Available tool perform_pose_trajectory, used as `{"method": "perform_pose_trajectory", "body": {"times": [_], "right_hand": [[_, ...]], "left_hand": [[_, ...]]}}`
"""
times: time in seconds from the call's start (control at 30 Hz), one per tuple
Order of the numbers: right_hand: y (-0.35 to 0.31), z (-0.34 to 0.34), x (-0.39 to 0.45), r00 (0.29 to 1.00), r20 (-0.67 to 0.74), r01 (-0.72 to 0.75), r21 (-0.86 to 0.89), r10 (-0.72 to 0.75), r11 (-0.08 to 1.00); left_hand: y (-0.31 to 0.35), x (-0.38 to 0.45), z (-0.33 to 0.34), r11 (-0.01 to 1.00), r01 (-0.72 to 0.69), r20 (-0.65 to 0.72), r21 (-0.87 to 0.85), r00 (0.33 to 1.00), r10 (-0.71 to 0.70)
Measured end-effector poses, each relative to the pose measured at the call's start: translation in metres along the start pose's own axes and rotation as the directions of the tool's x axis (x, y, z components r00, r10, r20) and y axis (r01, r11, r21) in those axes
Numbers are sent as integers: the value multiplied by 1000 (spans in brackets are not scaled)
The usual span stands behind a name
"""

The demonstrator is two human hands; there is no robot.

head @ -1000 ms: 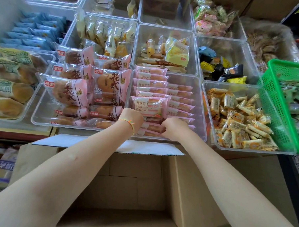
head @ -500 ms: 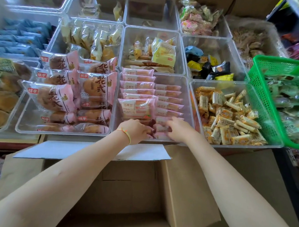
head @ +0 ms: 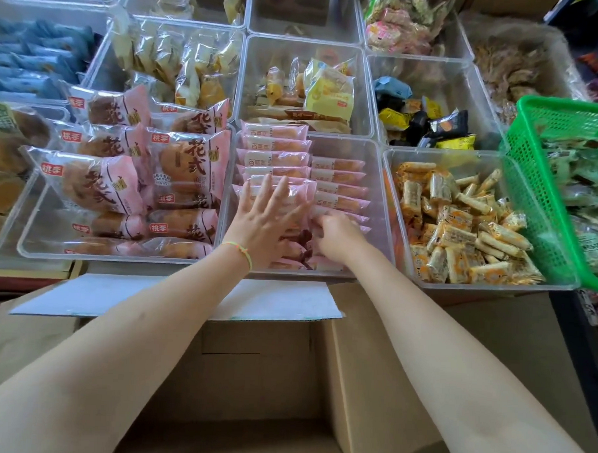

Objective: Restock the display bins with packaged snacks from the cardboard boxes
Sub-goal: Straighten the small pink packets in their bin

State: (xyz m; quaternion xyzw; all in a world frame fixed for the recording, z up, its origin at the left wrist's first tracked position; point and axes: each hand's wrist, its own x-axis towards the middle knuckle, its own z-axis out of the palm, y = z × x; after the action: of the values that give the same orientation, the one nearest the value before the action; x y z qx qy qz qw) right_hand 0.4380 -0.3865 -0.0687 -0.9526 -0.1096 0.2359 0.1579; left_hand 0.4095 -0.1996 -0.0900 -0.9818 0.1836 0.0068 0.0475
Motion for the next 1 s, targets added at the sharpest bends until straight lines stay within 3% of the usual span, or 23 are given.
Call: {"method": "perform_pose_trajectory", "body": {"times": [0.2,0.4,0.63,1.0], "right_hand": [[3,3,2,995,97,-5,-147,20,989],[16,-8,13,990,-133,-51,-1,51,999],[9,-1,34,997,-72,-12,-5,12,1000],[18,1,33,993,-78,-86,-28,84,996]], "left_hand": [[-14,2,12,997,-70,-58,-15,996,69],[-1,-7,11,980,44,-99,-194,993,-64],[3,-11,10,961,115,-89,-250,986,-141],[2,-11,8,960,123,-76,-252,986,-147]]}}
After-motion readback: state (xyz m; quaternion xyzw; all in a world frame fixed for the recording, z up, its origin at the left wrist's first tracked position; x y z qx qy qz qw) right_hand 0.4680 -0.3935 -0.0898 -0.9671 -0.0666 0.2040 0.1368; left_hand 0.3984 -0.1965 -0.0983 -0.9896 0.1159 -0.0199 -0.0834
